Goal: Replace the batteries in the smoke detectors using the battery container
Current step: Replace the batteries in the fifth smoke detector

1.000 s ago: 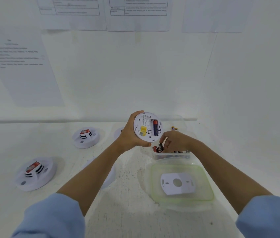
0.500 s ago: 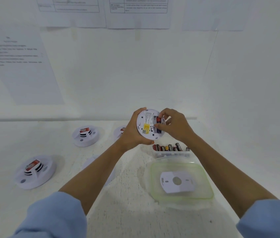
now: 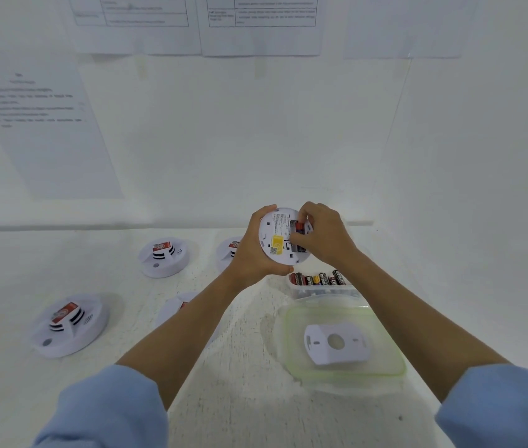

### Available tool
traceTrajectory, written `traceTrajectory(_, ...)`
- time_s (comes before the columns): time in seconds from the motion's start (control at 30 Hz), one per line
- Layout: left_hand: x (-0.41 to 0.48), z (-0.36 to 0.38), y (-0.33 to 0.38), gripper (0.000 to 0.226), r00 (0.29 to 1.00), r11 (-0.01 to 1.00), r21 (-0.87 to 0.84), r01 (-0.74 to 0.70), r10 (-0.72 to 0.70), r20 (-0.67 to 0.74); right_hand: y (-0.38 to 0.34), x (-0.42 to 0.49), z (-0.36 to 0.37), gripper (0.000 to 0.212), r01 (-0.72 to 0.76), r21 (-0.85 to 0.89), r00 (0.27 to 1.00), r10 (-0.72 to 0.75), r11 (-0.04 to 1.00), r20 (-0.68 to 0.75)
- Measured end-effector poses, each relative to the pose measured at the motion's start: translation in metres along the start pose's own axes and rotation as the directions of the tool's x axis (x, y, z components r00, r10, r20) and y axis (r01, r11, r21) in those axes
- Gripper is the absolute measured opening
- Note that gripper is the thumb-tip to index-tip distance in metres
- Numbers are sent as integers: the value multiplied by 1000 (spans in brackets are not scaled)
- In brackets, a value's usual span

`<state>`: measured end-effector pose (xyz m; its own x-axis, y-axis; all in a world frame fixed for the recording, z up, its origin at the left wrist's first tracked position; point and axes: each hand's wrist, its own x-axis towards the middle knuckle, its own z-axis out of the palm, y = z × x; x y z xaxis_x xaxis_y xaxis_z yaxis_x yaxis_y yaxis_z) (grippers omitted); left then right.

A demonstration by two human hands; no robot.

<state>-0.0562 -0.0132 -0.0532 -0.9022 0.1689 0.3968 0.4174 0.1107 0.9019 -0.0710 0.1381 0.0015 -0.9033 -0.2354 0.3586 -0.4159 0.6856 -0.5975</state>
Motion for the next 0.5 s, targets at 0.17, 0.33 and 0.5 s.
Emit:
traceTrajectory(0.17, -1, 1, -2, 101, 1000, 1000, -20, 6, -6, 22, 1, 1, 2, 24, -30, -2, 1000, 30, 1000, -3)
traceTrajectory(0.33, -1, 1, -4, 101, 999, 999, -36, 10, -9, 41, 2, 0, 2, 23, -40, -13, 999, 40, 999, 1)
traceTrajectory(0.5, 0, -2, -5, 100, 999, 1000, -26, 9, -8, 34, 1, -1, 3, 24, -15, -43, 1000, 15, 999, -2)
